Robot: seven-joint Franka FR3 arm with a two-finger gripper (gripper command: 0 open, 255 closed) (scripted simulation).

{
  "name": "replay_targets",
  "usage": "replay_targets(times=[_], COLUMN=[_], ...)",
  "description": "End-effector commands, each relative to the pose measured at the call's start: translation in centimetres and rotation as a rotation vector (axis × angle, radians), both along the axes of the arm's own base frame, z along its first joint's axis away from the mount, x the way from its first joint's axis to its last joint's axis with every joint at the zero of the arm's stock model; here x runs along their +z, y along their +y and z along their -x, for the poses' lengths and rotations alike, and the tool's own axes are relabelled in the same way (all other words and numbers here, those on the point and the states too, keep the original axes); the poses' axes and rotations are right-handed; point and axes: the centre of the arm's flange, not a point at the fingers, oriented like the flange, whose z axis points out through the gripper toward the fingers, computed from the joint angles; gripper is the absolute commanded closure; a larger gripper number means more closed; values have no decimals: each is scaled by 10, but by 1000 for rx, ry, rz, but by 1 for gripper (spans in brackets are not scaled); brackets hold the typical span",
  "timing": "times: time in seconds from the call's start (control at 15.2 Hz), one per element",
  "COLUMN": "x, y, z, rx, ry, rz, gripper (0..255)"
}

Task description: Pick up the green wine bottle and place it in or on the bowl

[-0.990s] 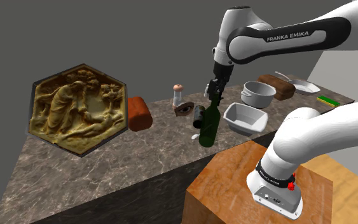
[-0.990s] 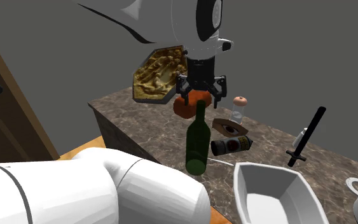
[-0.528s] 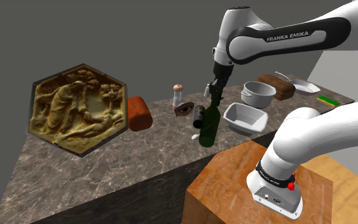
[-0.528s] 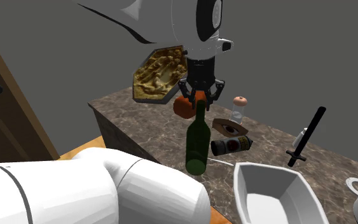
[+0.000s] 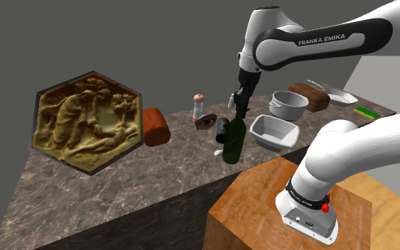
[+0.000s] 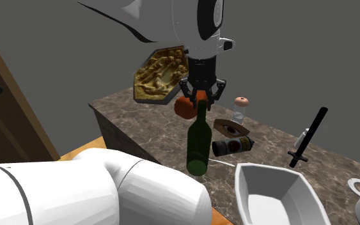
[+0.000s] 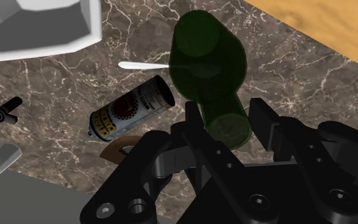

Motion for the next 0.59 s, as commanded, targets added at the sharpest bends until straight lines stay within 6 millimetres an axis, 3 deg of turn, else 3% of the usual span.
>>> replay_targets(times=[0.0, 0.53], x=[8, 50], y=[0, 0], z=[0, 0], rx=[0, 0], ry=[0, 0], rz=[0, 0], gripper=[255, 255])
